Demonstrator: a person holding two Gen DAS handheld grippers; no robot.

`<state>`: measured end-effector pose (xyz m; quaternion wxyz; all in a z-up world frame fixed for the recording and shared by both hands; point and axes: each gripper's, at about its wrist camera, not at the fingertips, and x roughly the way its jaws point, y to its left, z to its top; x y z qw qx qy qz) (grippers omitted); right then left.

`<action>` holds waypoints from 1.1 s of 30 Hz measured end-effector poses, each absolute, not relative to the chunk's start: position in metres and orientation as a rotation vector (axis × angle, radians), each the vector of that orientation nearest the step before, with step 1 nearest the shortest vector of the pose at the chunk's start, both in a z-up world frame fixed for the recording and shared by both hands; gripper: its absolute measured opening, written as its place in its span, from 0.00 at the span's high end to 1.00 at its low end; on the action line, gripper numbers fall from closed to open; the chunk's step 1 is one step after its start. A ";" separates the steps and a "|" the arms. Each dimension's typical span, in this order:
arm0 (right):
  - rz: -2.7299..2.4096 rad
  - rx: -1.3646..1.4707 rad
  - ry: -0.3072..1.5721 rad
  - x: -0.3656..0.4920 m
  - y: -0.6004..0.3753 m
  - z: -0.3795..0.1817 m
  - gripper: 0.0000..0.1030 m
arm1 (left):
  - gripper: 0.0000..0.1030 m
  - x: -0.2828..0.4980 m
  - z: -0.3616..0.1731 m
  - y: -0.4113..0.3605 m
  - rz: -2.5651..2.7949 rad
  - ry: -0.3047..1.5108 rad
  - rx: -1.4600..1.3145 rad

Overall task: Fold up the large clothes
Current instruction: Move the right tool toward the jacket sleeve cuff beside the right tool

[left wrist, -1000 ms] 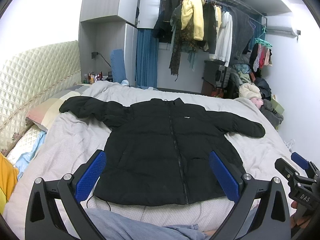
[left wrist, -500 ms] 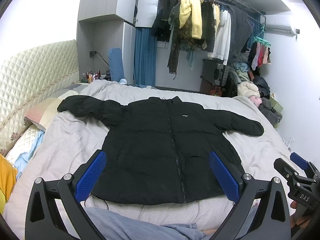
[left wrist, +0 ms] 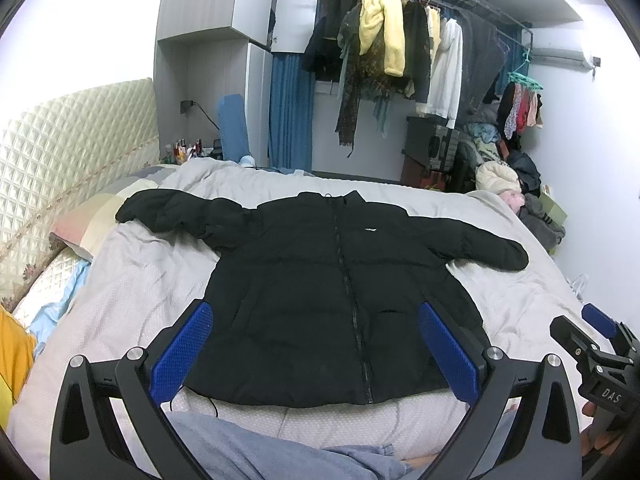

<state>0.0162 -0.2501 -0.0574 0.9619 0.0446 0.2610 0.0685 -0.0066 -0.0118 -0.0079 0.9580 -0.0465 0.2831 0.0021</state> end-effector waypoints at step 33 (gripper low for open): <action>0.140 0.097 0.509 0.118 -0.265 -0.071 0.00 | 0.00 0.128 -0.017 -0.008 -0.089 0.430 -0.074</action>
